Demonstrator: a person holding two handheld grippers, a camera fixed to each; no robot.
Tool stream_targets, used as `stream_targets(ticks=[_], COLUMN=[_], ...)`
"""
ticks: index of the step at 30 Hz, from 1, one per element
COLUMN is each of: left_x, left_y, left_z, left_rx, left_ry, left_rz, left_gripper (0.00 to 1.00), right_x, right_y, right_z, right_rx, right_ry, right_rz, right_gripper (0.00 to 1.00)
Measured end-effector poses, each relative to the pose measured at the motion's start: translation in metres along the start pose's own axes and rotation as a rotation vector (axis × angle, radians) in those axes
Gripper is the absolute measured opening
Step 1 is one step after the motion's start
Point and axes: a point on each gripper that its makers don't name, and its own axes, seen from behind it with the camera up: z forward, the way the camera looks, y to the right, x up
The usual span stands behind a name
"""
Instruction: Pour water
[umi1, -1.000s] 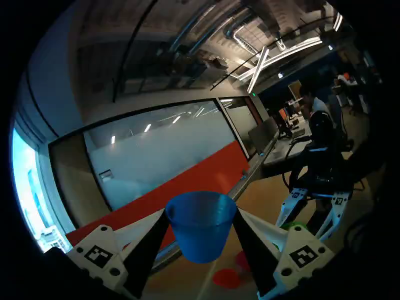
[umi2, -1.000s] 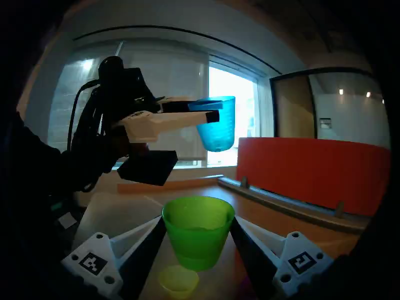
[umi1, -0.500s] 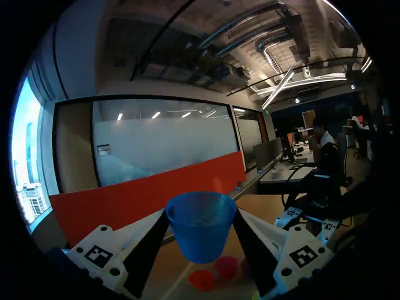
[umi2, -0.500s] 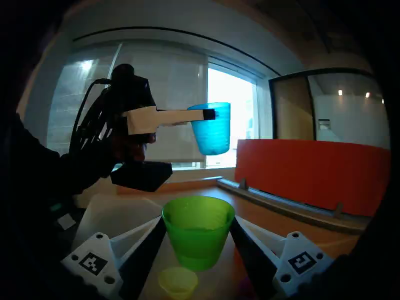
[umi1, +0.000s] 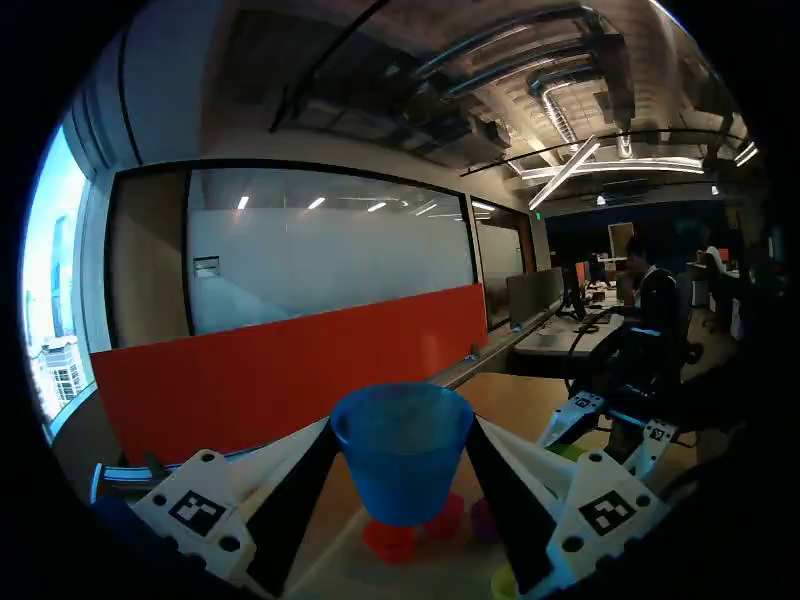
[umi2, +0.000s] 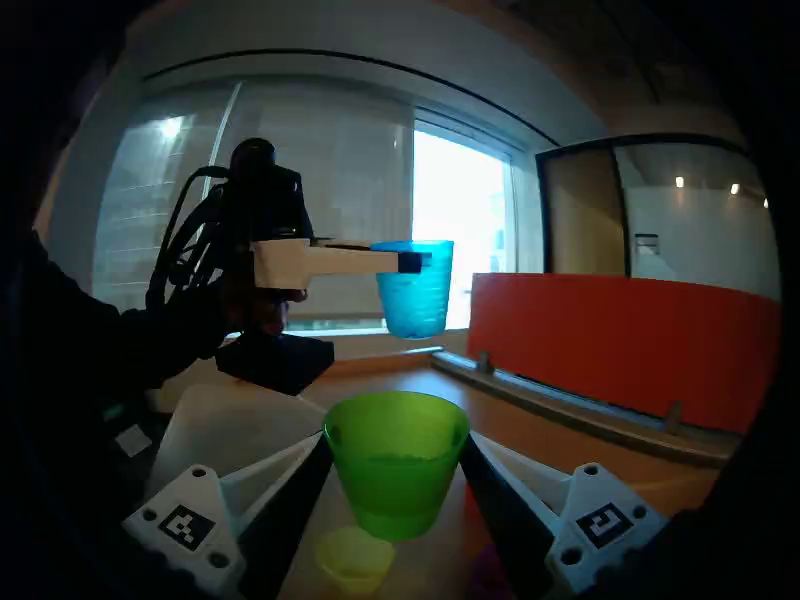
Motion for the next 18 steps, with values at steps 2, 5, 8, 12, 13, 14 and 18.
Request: stream_targets(ticks=[2,5,8,12,13,14,18], left_x=[-0.009,-0.022,-0.034,-0.052,-0.057,-0.062,-0.078], left_y=[-0.002,-0.004,-0.004,-0.002,-0.002,-0.001,0.001], left_z=[0.000,-0.001,-0.001,-0.003,-0.003,-0.003,-0.005], left_rx=[0.004,0.009,0.011,0.010,0.010,0.010,0.008], left_ry=[-0.018,-0.045,-0.068,-0.105,-0.115,-0.124,-0.155], left_rz=[-0.009,-0.020,-0.028,-0.023,-0.020,-0.016,-0.008], left_gripper=[0.87,0.87,0.87,0.87,0.87,0.87,0.87], right_x=[-0.002,-0.006,-0.010,-0.015,-0.016,-0.018,-0.024], right_y=[0.003,0.007,0.011,0.015,0.017,0.018,0.021], right_z=[-0.003,-0.007,-0.012,-0.020,-0.022,-0.023,-0.030], right_rx=[-0.008,-0.020,-0.027,-0.035,-0.038,-0.041,-0.047], right_ry=[-0.010,-0.024,-0.040,-0.062,-0.067,-0.073,-0.093], right_rz=[-0.004,-0.009,-0.009,-0.007,-0.009,-0.011,-0.017], right_gripper=[0.89,0.89,0.89,0.89,0.89,0.89,0.89])
